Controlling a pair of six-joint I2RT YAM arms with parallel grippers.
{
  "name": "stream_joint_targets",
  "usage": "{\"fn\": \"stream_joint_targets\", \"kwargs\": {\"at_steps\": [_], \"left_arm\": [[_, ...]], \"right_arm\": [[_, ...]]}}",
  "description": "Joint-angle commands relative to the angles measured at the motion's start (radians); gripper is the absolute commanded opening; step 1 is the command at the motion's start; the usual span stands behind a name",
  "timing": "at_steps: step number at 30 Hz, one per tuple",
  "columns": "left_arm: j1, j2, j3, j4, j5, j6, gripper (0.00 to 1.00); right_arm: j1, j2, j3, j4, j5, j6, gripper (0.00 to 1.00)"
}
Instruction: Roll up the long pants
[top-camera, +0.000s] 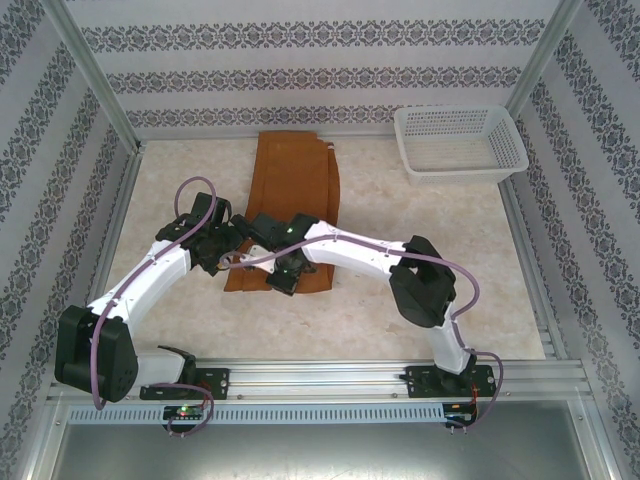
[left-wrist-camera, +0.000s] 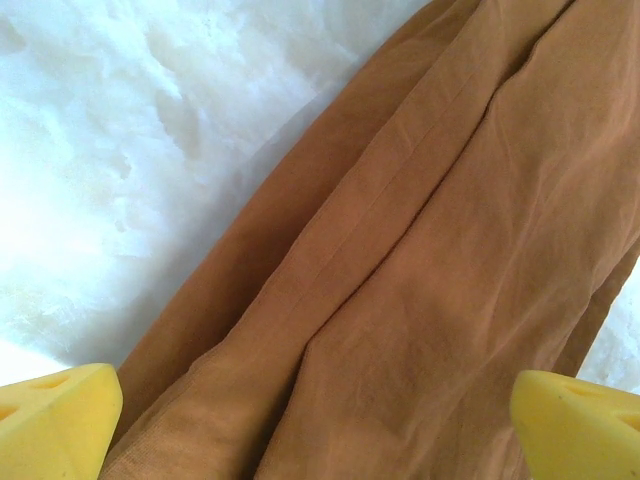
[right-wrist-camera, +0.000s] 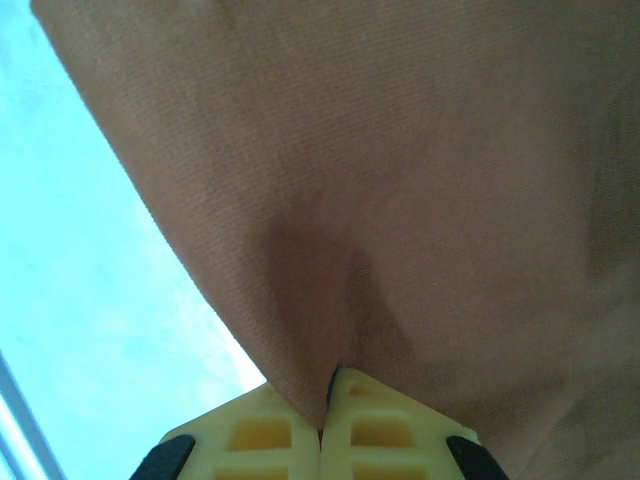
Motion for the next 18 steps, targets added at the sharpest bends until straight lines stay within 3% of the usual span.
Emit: {"fn": "stream_joint_targets", "kwargs": {"at_steps": [1, 3, 5, 8, 11, 13, 14, 17, 18], "left_arm": [[0.008, -0.029, -0.014, -0.006, -0.006, -0.017, 1.00], [0.008, -0.033, -0.019, -0.006, -0.007, -0.018, 1.00], [0.007, -0.037, -0.024, -0.003, -0.006, -0.019, 0.94], [0.009, -0.042, -0.031, -0.002, -0.006, -0.020, 0.75], [0.008, -0.040, -0.033, -0.004, -0.012, -0.021, 0.40], [0.008, -0.036, -0.029, -0.013, -0.016, -0.025, 0.10], [0.008, -0.034, -0.026, -0.022, -0.020, -0.027, 0.04], [0.008, -0.029, -0.021, -0.028, -0.025, -0.027, 0.00], [0.009, -0.028, -0.019, -0.027, -0.023, -0.029, 0.04]], "right_arm": [[-0.043, 0.051, 0.097, -0.122, -0.154, 0.017, 0.00], [-0.069, 0.080, 0.152, -0.164, -0.175, 0.008, 0.00], [-0.096, 0.105, 0.206, -0.199, -0.200, 0.006, 0.00], [-0.131, 0.137, 0.285, -0.254, -0.241, 0.008, 0.00], [-0.157, 0.153, 0.327, -0.276, -0.254, 0.013, 0.00], [-0.172, 0.161, 0.347, -0.281, -0.280, 0.018, 0.00], [-0.180, 0.166, 0.354, -0.282, -0.285, 0.020, 0.00], [-0.197, 0.174, 0.375, -0.286, -0.302, 0.030, 0.00], [-0.202, 0.177, 0.382, -0.286, -0.308, 0.031, 0.00]]}}
